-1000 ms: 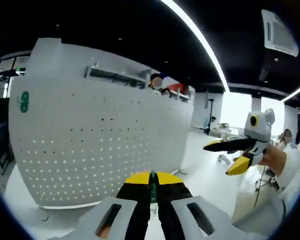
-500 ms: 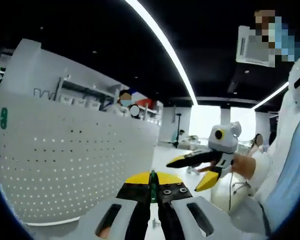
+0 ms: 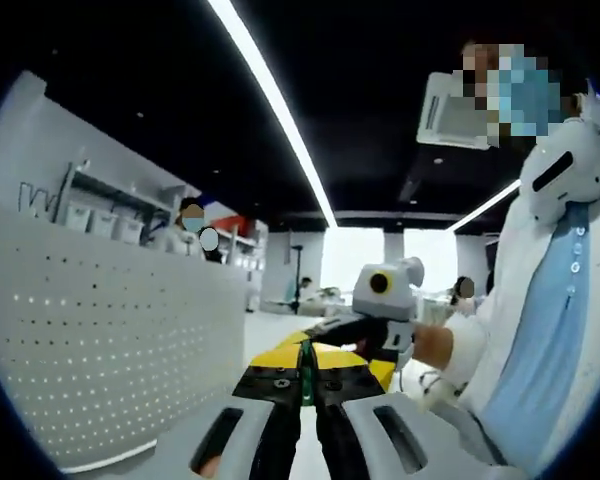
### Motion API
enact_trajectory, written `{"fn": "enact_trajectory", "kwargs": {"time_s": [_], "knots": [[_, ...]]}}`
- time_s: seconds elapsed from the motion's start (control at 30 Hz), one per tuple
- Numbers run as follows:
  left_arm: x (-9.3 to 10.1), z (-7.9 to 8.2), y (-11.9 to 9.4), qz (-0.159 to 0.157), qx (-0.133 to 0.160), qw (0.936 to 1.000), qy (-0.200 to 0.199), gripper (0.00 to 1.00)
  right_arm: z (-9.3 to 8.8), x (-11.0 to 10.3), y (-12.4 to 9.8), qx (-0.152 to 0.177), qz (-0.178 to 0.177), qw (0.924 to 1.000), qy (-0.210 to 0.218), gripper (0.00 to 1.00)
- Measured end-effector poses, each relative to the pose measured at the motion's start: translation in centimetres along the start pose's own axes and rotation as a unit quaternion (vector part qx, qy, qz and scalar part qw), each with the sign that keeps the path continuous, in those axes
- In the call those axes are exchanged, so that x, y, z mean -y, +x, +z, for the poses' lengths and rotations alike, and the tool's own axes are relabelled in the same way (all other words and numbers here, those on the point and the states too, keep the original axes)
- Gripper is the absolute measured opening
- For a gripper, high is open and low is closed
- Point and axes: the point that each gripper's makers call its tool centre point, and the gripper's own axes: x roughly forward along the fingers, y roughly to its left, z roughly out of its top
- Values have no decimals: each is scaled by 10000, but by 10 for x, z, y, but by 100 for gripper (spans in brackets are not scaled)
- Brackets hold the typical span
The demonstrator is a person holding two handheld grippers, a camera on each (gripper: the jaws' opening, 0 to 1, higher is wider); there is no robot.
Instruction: Insert the hook assembly into the mounting plate slot until the hook locks in place.
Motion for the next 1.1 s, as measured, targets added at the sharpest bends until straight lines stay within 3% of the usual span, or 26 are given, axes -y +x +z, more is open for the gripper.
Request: {"fn": "enact_trajectory", "kwargs": {"time_s": [0.23, 0.47, 0.77, 1.1], "knots": [[17, 4, 5, -335, 132, 9993, -137, 2, 15, -17, -5, 314, 349, 9989, -66, 47], [29, 4, 7, -593, 177, 9979, -186, 2, 19, -27, -12, 390, 609, 9974, -1, 36], [40, 18, 2, -1003, 586, 9920, -497, 2, 33, -41, -14, 705, 1018, 9921, 215, 29], [47, 22, 1, -1146, 725, 9894, -526, 2, 43, -49, -13, 846, 1168, 9892, 273, 19]]}}
